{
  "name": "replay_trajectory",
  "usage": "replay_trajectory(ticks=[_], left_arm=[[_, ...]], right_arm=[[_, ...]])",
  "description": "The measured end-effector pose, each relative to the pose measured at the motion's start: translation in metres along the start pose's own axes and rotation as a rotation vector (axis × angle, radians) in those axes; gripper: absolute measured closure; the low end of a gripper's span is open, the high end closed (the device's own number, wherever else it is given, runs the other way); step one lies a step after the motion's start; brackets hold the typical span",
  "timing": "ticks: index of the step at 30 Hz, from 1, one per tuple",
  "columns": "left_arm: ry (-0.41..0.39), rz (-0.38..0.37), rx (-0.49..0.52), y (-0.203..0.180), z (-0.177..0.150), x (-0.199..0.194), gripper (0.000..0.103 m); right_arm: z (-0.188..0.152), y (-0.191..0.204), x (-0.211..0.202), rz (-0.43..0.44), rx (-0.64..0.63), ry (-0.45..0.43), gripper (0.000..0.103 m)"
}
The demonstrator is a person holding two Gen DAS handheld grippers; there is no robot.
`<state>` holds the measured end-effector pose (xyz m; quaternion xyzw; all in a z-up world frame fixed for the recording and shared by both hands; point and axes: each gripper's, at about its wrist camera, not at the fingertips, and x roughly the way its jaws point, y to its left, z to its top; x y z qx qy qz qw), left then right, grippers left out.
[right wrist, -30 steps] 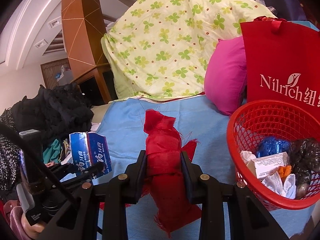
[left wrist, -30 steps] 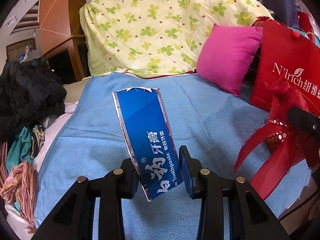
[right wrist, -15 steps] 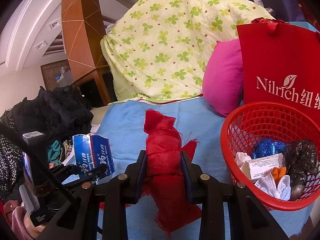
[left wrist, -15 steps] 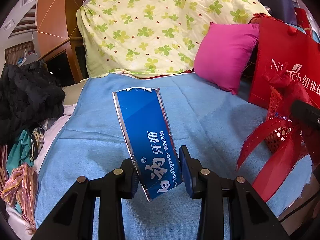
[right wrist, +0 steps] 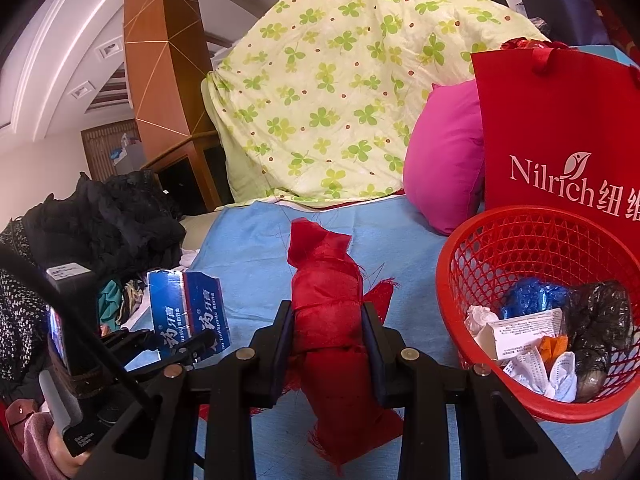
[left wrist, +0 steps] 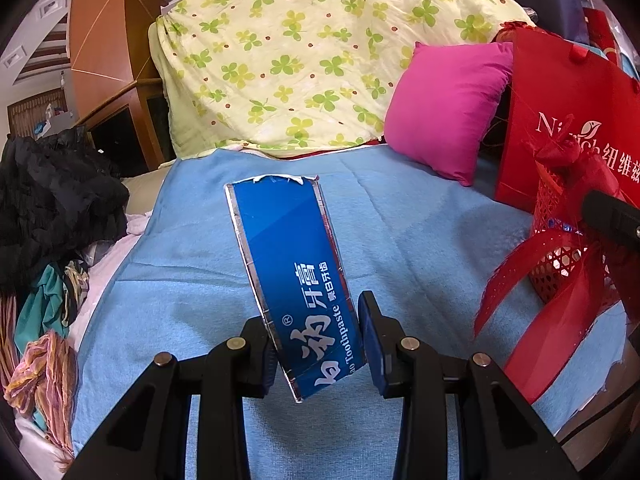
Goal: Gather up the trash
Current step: 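Lift and carry ribbon and toothpaste box toward the red basket with both tools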
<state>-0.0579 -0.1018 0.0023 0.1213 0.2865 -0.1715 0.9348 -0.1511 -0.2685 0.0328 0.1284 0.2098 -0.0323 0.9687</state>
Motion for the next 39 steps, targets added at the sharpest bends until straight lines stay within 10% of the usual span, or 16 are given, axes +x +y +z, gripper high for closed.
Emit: replay_trajectory(ticks=[39], left_arm=[[-0.003,-0.001,0.063,-0.017,-0.004,-0.001,0.065]], right_arm=[[0.005,-0.005,-0.017,-0.041,-0.036,-0.020,0.067]])
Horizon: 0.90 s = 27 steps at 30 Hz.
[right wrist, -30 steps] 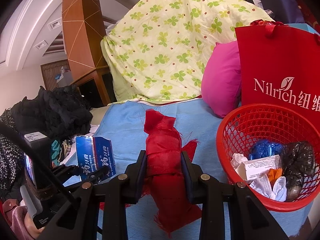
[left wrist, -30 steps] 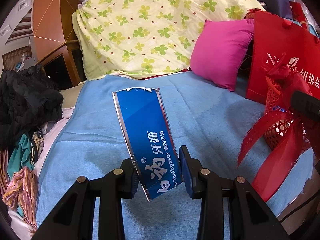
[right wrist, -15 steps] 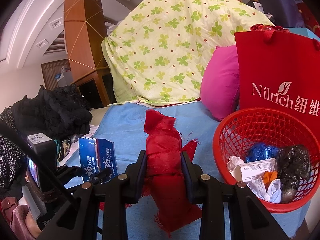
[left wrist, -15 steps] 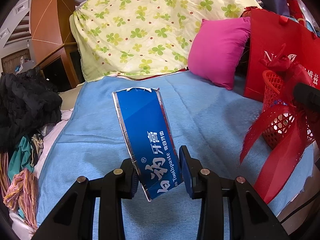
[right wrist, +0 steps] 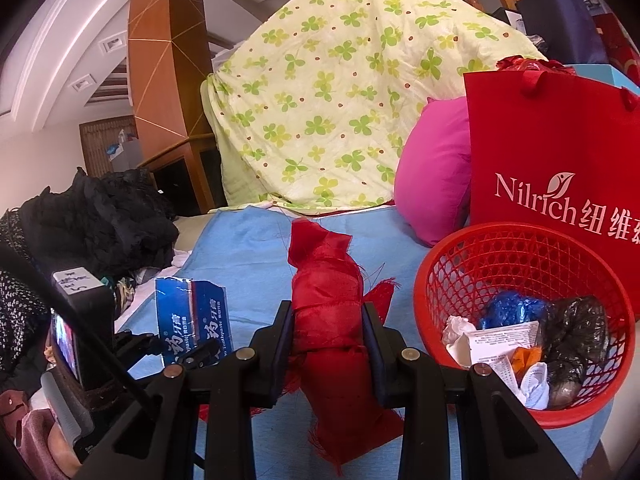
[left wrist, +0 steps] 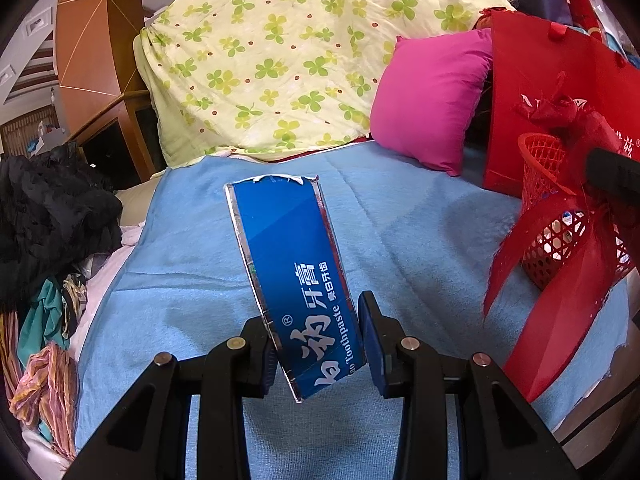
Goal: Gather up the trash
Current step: 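Lift and carry ribbon and toothpaste box toward the red basket with both tools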
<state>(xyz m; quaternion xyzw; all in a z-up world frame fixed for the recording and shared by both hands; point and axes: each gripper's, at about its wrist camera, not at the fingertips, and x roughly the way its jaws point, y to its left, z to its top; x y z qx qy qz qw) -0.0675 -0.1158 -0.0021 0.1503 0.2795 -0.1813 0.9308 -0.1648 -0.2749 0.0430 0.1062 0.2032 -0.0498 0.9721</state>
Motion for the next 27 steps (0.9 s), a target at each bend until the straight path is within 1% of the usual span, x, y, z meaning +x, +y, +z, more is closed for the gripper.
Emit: replay_trajectory(ticks=[9,18,27], left_arm=[[-0.013,0.026,0.038,-0.014,-0.001,-0.003,0.064],[-0.047,0.052,0.054,-0.024,0.003,-0.025,0.064],[-0.080,0.076,0.079,-0.033,0.014,-0.049,0.064]], right_arm=[[0.002,-0.005,0.001,-0.020,-0.002,-0.016,0.067],[0.003,-0.007,0.001,-0.023,-0.010,-0.036,0.067],[0.007,-0.018,-0.009,-0.010,0.036,-0.072,0.067]])
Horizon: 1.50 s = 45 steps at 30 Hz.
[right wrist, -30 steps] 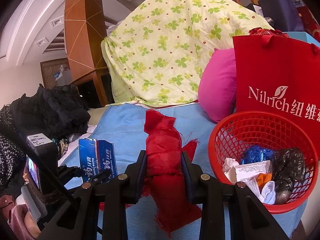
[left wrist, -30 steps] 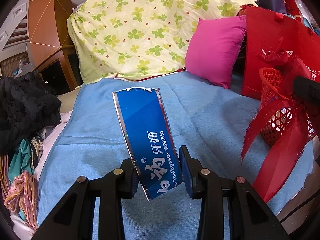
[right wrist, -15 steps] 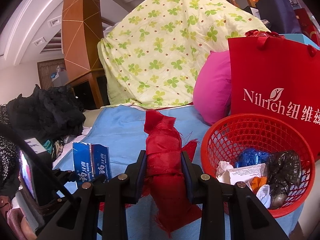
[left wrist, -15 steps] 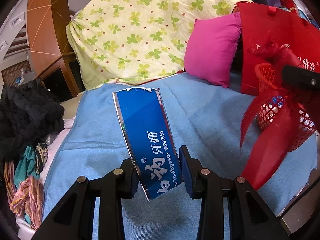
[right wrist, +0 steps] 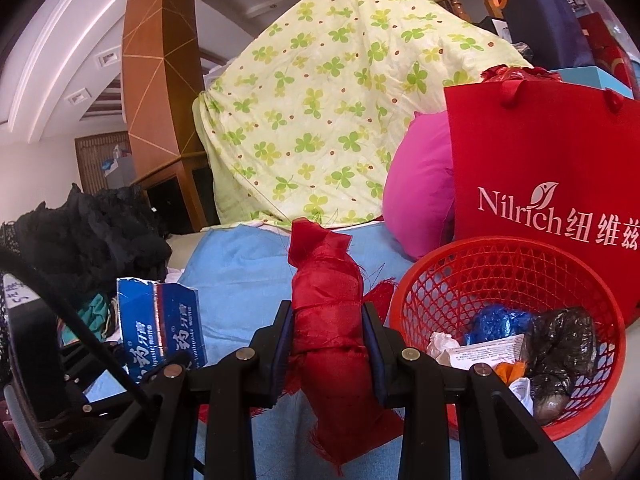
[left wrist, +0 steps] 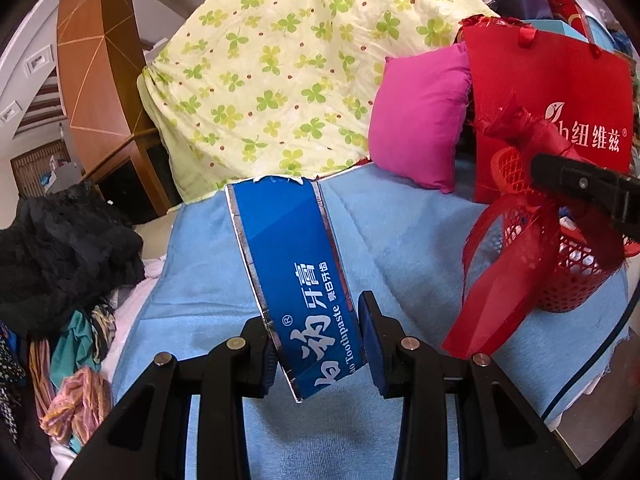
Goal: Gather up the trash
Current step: 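Lift and carry ribbon and toothpaste box toward the red basket with both tools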
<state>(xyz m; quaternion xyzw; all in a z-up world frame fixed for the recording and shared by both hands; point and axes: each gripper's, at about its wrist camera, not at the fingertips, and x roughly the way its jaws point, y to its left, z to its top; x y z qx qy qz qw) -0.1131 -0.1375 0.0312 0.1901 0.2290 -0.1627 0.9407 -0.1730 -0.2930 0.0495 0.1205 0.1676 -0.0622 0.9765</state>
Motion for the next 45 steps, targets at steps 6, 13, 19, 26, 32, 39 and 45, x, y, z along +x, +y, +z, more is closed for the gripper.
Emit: replay_trajectory(ticks=[6,13,19,26,32,39,45], left_arm=[[-0.022,0.011,0.030,-0.009,0.009,-0.015,0.064],[-0.037,0.018,0.052,-0.019,0.017,-0.030,0.064],[-0.047,0.019,0.068,-0.024,0.020,-0.040,0.064],[-0.058,0.009,0.089,-0.034,0.025,-0.046,0.064],[-0.063,-0.003,0.100,-0.040,0.027,-0.049,0.064],[-0.067,-0.011,0.114,-0.046,0.028,-0.052,0.064],[-0.068,-0.017,0.126,-0.050,0.029,-0.052,0.064]], right_arm=[[0.003,-0.009,-0.010,0.010,0.041,-0.030,0.067],[0.007,-0.019,-0.021,0.027,0.080,-0.069,0.067],[0.009,-0.026,-0.032,0.036,0.101,-0.102,0.067],[0.011,-0.037,-0.040,0.029,0.126,-0.122,0.066],[0.012,-0.048,-0.046,0.024,0.153,-0.132,0.066],[0.010,-0.055,-0.053,0.011,0.160,-0.142,0.066],[0.010,-0.061,-0.057,0.001,0.170,-0.148,0.066]])
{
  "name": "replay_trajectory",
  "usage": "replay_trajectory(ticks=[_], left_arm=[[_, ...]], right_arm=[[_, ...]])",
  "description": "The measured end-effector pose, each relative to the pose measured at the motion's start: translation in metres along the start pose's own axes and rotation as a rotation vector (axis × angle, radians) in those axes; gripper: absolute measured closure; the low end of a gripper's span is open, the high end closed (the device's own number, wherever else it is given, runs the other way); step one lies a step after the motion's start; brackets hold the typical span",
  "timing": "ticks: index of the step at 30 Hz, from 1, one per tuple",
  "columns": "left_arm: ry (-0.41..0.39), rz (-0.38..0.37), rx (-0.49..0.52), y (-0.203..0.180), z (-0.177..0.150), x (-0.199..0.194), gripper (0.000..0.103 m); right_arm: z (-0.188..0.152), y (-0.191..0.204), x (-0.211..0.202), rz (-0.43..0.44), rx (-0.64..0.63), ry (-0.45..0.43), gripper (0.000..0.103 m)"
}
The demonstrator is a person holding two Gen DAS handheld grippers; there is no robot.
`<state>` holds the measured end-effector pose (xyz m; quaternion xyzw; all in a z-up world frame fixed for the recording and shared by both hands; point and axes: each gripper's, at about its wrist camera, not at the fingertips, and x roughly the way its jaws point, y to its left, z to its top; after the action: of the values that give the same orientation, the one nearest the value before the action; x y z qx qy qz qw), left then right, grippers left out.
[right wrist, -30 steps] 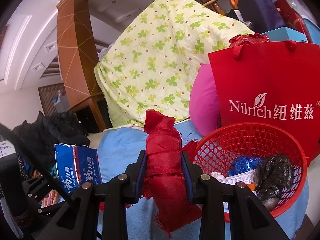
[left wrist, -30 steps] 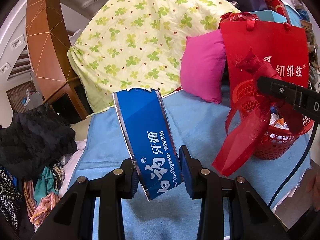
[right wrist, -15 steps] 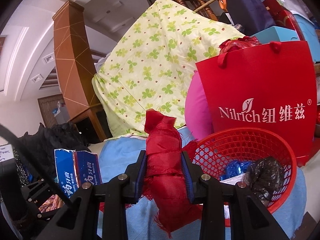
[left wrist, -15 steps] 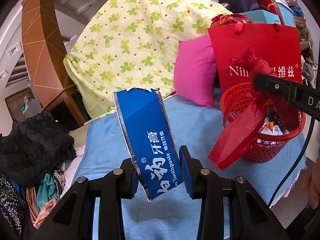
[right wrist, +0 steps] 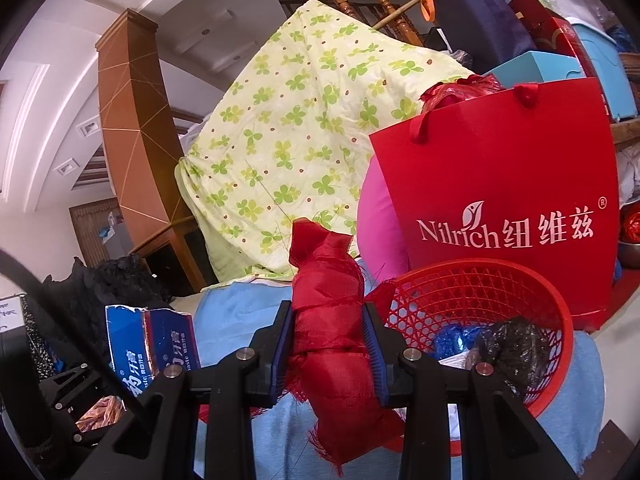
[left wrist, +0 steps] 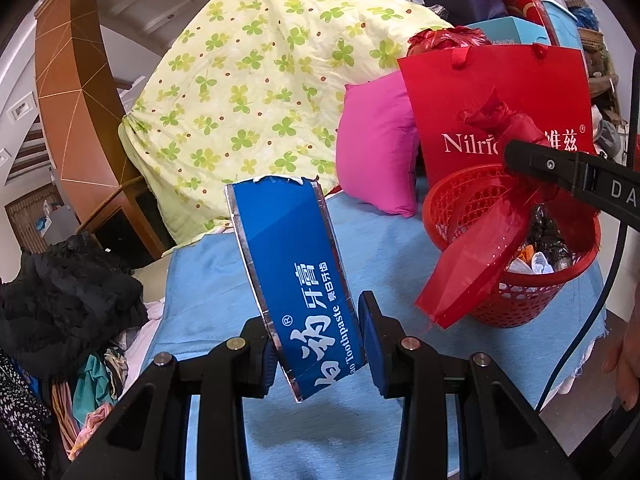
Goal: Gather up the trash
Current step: 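Lift and carry ribbon and toothpaste box toward the red basket with both tools, then lower ribbon and toothpaste box into the red basket and open both tools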
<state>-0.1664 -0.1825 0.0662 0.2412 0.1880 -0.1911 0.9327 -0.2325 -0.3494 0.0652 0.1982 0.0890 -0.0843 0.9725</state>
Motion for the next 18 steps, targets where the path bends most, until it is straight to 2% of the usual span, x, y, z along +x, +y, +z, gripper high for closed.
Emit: replay_trajectory(ticks=[18], left_arm=[[-0.010,-0.023,0.043,-0.020,0.006,-0.005,0.064]], right_arm=[[0.008,-0.029,-0.016,-0.053,0.040,-0.030,0.066]])
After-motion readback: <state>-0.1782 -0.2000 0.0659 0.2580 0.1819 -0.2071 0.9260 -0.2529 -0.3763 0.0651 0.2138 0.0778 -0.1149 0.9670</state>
